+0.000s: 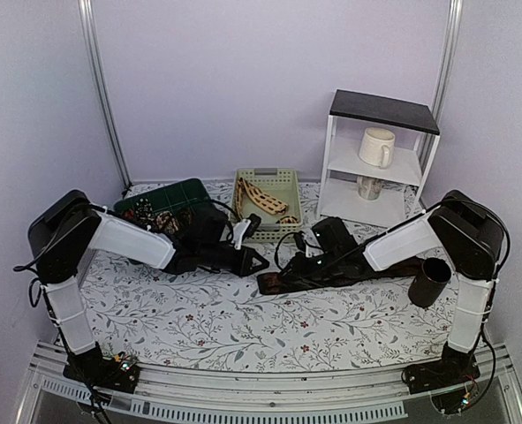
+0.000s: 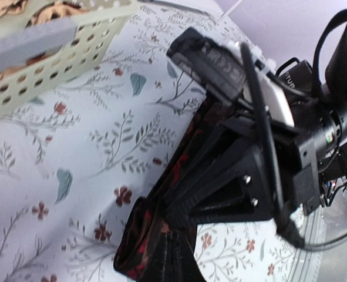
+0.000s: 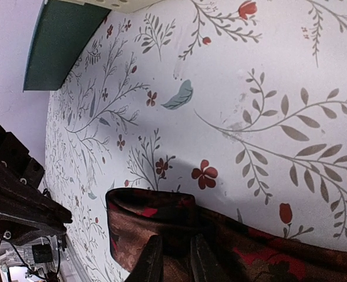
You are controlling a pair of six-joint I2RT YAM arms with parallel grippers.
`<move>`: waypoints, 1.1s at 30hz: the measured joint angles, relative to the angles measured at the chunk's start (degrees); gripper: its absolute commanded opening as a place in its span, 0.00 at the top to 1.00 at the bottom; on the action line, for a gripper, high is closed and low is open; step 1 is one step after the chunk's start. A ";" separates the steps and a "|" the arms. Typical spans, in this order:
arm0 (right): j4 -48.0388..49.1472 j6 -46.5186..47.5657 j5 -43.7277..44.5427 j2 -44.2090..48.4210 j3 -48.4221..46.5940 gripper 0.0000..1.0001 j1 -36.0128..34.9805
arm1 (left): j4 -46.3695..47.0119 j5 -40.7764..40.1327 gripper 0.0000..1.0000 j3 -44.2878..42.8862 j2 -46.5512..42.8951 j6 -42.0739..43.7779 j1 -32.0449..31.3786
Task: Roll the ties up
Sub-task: Roll the tie at the center of the board.
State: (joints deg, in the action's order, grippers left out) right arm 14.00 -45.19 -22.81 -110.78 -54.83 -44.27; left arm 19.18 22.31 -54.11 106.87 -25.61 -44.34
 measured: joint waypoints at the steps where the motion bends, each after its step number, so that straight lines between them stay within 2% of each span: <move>1: 0.20 -0.02 0.00 -0.15 -0.02 0.82 -0.15 | -0.09 -0.11 0.97 1.16 -0.85 -0.15 0.13; 10: 0.74 -2.12 1.62 -1.81 -2.21 0.81 -4.61 | -2.40 -3.96 1.00 13.14 -12.57 -2.58 3.43; 16: 0.70 -2.99 2.78 -1.81 -2.25 0.79 -5.92 | -2.40 -4.44 1.00 20.44 -12.76 -5.07 3.52; 30: -0.57 -1.51 3.37 -1.79 -2.23 0.78 -5.90 | -0.13 1.14 1.00 16.74 -5.33 -11.13 -0.74; 33: -0.63 -1.03 3.43 -1.79 -2.23 0.81 -5.90 | -0.42 1.25 1.00 16.04 -5.18 -11.32 -1.20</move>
State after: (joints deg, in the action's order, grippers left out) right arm 13.37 -46.22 -19.38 -112.57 -57.06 -50.17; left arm 18.76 23.55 -38.06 101.69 -36.93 -45.54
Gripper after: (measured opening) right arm 0.211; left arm 0.003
